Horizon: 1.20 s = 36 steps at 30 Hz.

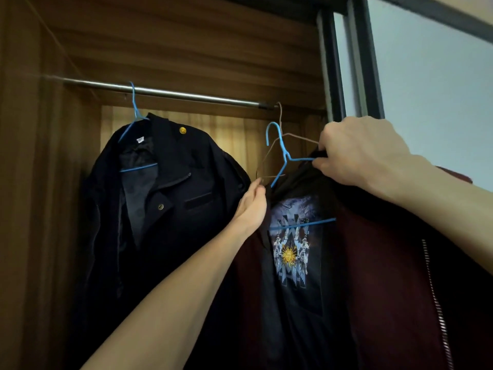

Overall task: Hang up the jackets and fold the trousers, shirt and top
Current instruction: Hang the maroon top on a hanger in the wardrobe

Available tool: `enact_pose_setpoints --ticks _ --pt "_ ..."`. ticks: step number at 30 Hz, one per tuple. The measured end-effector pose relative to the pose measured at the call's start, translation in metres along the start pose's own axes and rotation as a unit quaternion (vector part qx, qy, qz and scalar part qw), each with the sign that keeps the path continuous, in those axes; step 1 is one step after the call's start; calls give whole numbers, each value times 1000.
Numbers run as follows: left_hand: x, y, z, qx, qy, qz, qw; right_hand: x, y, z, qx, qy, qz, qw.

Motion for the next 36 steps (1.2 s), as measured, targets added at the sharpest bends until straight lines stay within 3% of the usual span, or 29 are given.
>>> enact_pose_setpoints --ticks 4,9,15,20,26,36 --pt "8 -7 -6 36 16 -22 999 -5 1 5 3 -8 0 1000" --pt "-1 -20 -27 91 108 -39 989 -8 1 12 -3 -9 6 1000" --pt "-33 -52 -85 217 200 -65 953 -5 -6 22 4 -37 15 999" --pt "-45 -65 -128 278 197 -83 937 4 -19 25 -4 -37 19 999" --pt "-51 -50 -138 279 170 56 943 18 -43 29 13 -41 28 999" --pt "-45 -22 -121 255 115 183 942 56 -65 21 50 -14 49 997"
Point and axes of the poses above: each hand's wrist, its own x-axis towards the middle knuckle, its own z-axis out of the palm, y = z × x, the point moved 3 cm from there along x, towards the middle knuckle, and after that the axes turned 5 degrees about -z, right-handed, at the moved point
